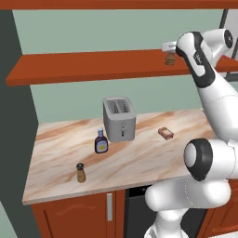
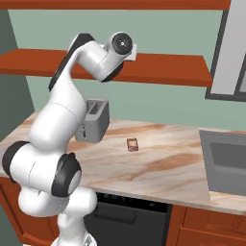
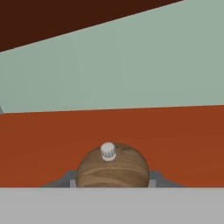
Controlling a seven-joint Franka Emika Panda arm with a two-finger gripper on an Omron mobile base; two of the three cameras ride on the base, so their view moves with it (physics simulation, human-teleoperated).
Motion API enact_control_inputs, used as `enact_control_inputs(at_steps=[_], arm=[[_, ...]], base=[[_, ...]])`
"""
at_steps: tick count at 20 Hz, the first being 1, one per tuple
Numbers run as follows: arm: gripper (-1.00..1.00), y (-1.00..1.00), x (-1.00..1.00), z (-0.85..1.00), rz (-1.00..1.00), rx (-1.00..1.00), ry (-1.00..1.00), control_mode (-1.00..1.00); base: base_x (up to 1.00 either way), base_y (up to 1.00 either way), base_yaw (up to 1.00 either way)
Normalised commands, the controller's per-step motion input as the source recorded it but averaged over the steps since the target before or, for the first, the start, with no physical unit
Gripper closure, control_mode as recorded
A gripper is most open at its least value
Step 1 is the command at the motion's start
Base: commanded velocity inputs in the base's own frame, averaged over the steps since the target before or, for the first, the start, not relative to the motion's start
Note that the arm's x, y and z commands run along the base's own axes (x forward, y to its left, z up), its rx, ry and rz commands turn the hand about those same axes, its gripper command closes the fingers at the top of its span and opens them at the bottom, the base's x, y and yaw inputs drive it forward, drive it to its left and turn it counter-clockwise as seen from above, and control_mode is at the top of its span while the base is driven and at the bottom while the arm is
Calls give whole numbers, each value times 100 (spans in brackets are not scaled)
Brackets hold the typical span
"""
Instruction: There are various items on the counter. Only move the condiments/shakers into the cabinet.
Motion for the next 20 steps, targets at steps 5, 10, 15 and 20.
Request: enact_control_inputs(at_steps=[5, 10, 15, 20], arm=[[100, 4, 52, -13, 0, 0, 0, -100], [100, 0, 36, -32, 0, -3, 5, -100], [100, 2, 34, -25, 0, -2, 4, -100], [100, 2, 28, -8, 0, 0, 0, -100]], base=[[0, 0, 0], [0, 0, 0], [0, 0, 0], [0, 0, 0]])
